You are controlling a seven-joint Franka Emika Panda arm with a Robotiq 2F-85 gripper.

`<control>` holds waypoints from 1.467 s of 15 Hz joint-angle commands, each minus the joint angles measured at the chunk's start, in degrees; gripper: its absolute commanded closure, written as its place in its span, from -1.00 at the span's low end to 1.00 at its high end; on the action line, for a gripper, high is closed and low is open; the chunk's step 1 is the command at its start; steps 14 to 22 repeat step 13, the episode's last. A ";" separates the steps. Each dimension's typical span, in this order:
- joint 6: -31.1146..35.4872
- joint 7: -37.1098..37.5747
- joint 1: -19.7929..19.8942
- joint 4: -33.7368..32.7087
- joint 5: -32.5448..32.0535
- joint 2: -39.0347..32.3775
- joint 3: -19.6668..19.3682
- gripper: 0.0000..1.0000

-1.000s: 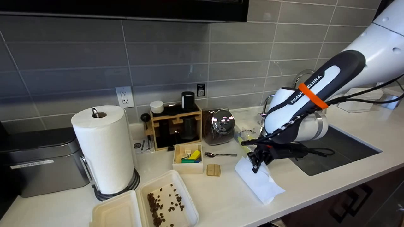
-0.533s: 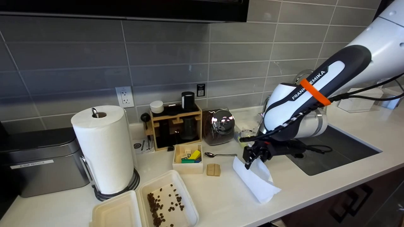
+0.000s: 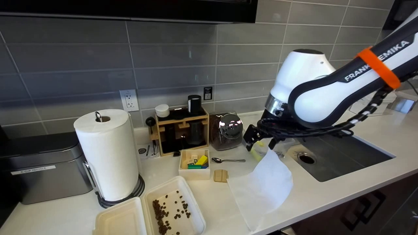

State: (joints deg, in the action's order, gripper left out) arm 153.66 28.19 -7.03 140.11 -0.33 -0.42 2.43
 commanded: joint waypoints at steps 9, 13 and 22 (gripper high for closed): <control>-25.18 19.63 2.64 0.80 0.41 16.41 5.24 -1.00; -24.21 18.31 3.04 -0.20 -0.40 15.41 5.45 -1.00; -24.21 18.31 3.04 -0.20 -0.40 15.41 5.45 -1.00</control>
